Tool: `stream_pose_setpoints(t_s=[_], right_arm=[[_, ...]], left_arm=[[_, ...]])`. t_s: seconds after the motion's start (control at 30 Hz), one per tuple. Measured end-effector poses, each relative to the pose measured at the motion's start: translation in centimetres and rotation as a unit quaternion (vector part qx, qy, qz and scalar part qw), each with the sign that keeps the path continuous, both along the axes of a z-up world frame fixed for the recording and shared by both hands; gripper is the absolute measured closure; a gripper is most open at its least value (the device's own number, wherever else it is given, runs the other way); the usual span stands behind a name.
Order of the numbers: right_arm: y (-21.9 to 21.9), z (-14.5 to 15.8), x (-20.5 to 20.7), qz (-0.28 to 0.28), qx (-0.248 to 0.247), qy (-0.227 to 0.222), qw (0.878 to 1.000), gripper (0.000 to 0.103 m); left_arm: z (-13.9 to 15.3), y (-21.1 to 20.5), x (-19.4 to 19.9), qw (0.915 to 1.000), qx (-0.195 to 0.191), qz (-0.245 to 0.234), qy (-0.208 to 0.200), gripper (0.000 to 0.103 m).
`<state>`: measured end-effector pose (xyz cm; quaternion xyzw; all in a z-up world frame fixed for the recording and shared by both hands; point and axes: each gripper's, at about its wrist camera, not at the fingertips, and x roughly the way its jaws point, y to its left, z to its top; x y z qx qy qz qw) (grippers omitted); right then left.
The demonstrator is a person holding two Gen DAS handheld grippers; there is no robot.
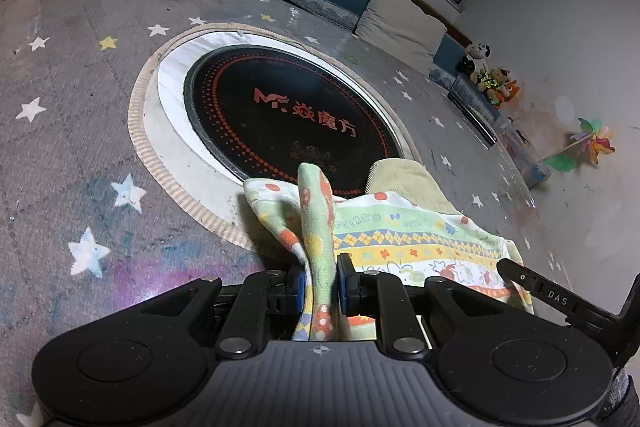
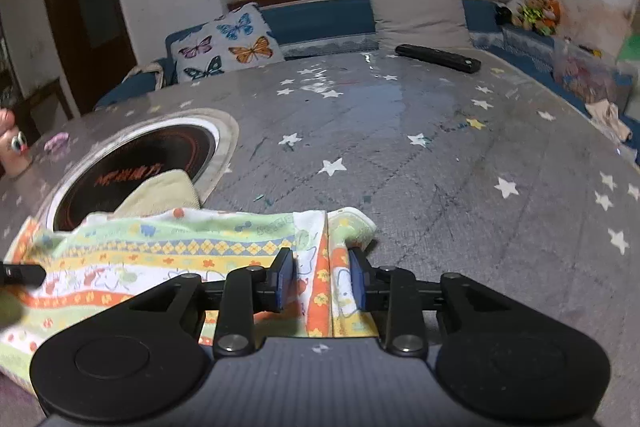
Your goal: Fold clothes
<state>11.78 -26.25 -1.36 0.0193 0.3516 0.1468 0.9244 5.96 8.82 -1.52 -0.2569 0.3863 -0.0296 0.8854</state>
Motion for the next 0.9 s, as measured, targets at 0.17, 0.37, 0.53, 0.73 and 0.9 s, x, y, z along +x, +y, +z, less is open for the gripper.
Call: stream_pose_setpoints(t_s=[0.17,0.37,0.53,0.73,0.9], right_arm=[[0.6,0.3,-0.8,0.02,-0.011,-0.013,1.0,0.093],[-0.9,2.5,-1.9,0.012,0.02,-0.044,0.999,0.094],[-3.1,4.7,-2.5,-0.002,0.021,-0.074,0.997,0.094],[-7.2,6.6,-1.8,-0.046,0.005,-0.098,0.994,0.094],[-10.7,7.8,-0.4,-0.082,-0.013,-0.111,0.99,0.094]], left_arm=[[0.4,-0.4,-0.1,0.9999,0.008,-0.006,-0.003,0.092],[4.0,-2.4,0.2,0.9979,0.026,-0.034,-0.047,0.094],[6.5,-5.9,2.2,0.9942,0.04,-0.069,-0.072,0.094],[7.9,-11.1,5.8,0.9903,0.044,-0.104,-0.081,0.095],[8.3,-15.3,9.2,0.9868,0.052,-0.131,-0.08,0.095]])
